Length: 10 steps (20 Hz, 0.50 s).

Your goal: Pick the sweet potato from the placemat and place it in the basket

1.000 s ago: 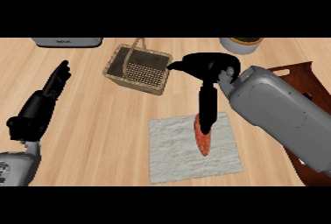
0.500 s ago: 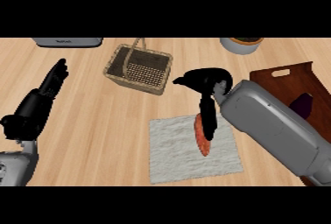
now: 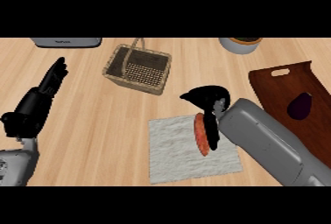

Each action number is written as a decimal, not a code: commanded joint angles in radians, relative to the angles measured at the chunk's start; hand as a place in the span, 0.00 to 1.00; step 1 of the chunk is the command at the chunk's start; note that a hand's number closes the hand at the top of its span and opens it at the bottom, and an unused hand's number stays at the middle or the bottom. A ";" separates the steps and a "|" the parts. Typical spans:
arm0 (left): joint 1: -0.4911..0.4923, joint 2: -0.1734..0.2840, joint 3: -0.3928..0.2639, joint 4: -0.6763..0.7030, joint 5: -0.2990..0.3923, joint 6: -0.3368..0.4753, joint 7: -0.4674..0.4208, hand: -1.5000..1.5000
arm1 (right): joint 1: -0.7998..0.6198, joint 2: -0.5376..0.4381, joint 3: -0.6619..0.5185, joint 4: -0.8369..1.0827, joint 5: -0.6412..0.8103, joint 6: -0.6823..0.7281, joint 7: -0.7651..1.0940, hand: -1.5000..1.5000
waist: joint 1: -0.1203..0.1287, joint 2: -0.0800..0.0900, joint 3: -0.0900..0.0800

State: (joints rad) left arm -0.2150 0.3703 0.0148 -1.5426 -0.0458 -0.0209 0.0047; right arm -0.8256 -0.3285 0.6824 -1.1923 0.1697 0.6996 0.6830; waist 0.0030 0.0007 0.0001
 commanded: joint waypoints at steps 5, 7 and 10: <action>0.007 -0.044 -0.005 -0.044 -0.032 -0.009 0.034 0.50 | 0.070 0.049 -0.032 0.094 0.206 -0.019 -0.160 0.00 | 0.005 0.001 0.000; 0.045 -0.061 -0.005 -0.012 -0.065 0.007 -0.042 0.50 | 0.118 0.020 -0.048 0.028 0.239 -0.022 -0.185 0.00 | 0.002 0.000 0.000; 0.015 -0.026 0.044 0.040 -0.043 -0.048 -0.053 0.50 | 0.101 0.080 -0.084 0.070 0.288 -0.022 -0.189 0.00 | 0.002 0.000 0.000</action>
State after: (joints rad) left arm -0.1987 0.3370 0.0316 -1.5473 -0.0831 -0.0419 -0.0090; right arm -0.7246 -0.2882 0.6314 -1.1670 0.3882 0.6764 0.5391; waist 0.0038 0.0006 0.0002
